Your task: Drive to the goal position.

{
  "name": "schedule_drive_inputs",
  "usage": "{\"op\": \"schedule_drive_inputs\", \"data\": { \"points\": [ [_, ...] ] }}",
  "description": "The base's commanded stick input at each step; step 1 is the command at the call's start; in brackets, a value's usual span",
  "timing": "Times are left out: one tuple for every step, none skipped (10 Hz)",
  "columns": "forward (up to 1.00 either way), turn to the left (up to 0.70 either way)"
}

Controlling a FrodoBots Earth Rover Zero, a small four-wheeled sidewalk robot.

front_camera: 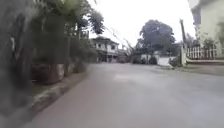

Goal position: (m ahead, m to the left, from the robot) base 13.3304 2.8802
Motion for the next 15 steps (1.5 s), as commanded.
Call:
{"op": "schedule_drive_inputs", "data": {
  "points": [
    [0.95, 0.00],
    [0.95, 0.00],
    [0.95, 0.00],
    [0.96, 0.00],
    [0.97, 0.00],
    [0.97, 0.00],
    [0.97, 0.00],
    [0.99, -0.01],
    [0.99, -0.14],
    [0.99, -0.40],
    [0.99, -0.40],
    [0.99, -0.33],
    [0.99, -0.04],
    [0.99, 0.00],
    [0.99, 0.00]
  ]
}}
